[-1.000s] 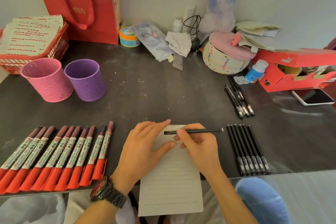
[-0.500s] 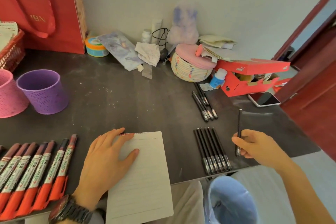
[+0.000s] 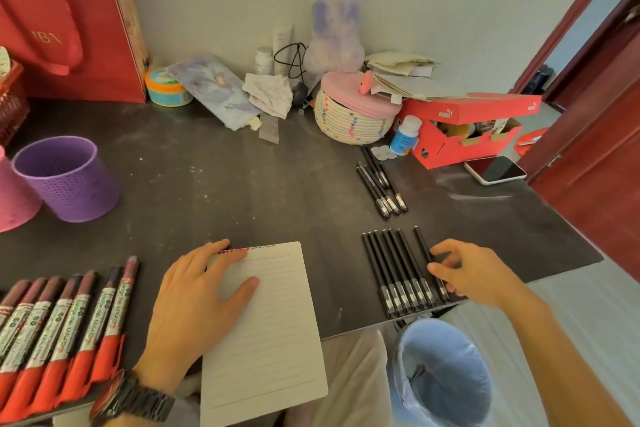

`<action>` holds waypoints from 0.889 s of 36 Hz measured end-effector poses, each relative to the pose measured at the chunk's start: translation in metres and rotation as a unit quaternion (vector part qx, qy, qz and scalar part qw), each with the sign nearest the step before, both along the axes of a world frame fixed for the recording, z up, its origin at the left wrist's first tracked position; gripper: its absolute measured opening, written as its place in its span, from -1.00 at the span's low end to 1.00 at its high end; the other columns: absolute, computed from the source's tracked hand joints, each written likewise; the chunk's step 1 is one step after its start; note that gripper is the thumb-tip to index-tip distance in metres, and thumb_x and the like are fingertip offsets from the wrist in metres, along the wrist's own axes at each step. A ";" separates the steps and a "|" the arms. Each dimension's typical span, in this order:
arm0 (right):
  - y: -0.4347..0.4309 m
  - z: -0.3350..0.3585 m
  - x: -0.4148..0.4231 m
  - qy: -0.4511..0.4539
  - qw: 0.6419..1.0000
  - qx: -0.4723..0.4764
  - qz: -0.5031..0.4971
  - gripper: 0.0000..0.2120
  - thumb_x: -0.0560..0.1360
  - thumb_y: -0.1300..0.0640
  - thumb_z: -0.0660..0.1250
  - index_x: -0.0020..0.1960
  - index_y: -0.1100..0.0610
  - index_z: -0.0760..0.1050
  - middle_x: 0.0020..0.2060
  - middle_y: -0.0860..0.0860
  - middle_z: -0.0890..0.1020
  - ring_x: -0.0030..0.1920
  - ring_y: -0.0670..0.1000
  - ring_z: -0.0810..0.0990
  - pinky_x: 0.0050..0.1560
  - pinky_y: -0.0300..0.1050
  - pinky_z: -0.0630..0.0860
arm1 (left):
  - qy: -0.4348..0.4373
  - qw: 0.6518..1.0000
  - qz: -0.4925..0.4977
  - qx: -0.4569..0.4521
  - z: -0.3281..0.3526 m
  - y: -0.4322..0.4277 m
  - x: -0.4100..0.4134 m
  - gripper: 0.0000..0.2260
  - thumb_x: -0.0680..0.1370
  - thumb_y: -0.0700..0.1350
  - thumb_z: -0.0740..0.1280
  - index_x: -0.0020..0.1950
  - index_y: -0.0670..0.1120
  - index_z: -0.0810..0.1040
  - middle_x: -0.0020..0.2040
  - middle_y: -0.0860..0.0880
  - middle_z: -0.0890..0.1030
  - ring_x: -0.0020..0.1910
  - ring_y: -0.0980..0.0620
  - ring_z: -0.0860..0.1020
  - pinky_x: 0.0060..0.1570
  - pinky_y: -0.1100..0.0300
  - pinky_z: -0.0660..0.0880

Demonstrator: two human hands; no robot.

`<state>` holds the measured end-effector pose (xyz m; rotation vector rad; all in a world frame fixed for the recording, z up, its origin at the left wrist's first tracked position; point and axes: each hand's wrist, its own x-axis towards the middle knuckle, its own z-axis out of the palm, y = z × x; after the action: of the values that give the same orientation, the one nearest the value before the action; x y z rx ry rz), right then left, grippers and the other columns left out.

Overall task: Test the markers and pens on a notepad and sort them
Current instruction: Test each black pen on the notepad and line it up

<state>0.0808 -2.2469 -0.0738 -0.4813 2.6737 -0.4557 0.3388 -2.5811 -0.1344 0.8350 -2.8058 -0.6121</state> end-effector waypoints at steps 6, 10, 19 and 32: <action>-0.001 -0.005 0.002 0.002 1.000 -0.016 0.006 -0.75 0.57 0.00 0.41 0.24 -0.06 0.51 -0.17 -0.13 0.69 -0.32 -0.20 0.67 -0.21 -0.23 0.63 | -0.003 1.000 0.001 0.007 0.001 0.001 -0.001 -0.42 0.46 0.44 0.03 0.41 0.29 0.39 0.50 0.19 0.32 0.49 0.05 0.27 0.50 -0.07 0.15; -0.001 -0.006 0.004 0.002 1.000 -0.023 0.012 -0.76 0.57 -0.01 0.41 0.22 -0.08 0.52 -0.18 -0.11 0.70 -0.32 -0.20 0.67 -0.18 -0.21 0.62 | -0.002 1.000 0.002 0.008 0.001 0.001 0.000 -0.43 0.47 0.43 0.05 0.42 0.29 0.39 0.50 0.19 0.32 0.50 0.05 0.26 0.50 -0.06 0.14; -0.004 -0.007 0.004 -0.002 0.999 -0.028 0.021 -0.75 0.59 -0.03 0.38 0.25 -0.10 0.50 -0.14 -0.15 0.68 -0.31 -0.24 0.66 -0.26 -0.29 0.55 | 0.008 1.000 0.000 0.005 0.003 0.002 0.001 -0.44 0.47 0.40 0.07 0.41 0.26 0.41 0.49 0.18 0.35 0.49 0.05 0.28 0.49 -0.04 0.17; -0.004 -0.006 0.004 -0.004 0.999 -0.019 0.029 -0.77 0.59 0.02 0.39 0.22 -0.10 0.50 -0.13 -0.12 0.68 -0.29 -0.20 0.68 -0.19 -0.21 0.64 | 0.006 1.000 0.001 0.010 0.002 0.002 0.000 -0.45 0.48 0.40 0.09 0.41 0.27 0.41 0.49 0.18 0.34 0.49 0.04 0.27 0.49 -0.05 0.16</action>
<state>0.0846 -2.2509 -0.0801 -0.5653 2.6396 -0.4916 0.3391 -2.5794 -0.1326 0.8342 -2.7915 -0.6436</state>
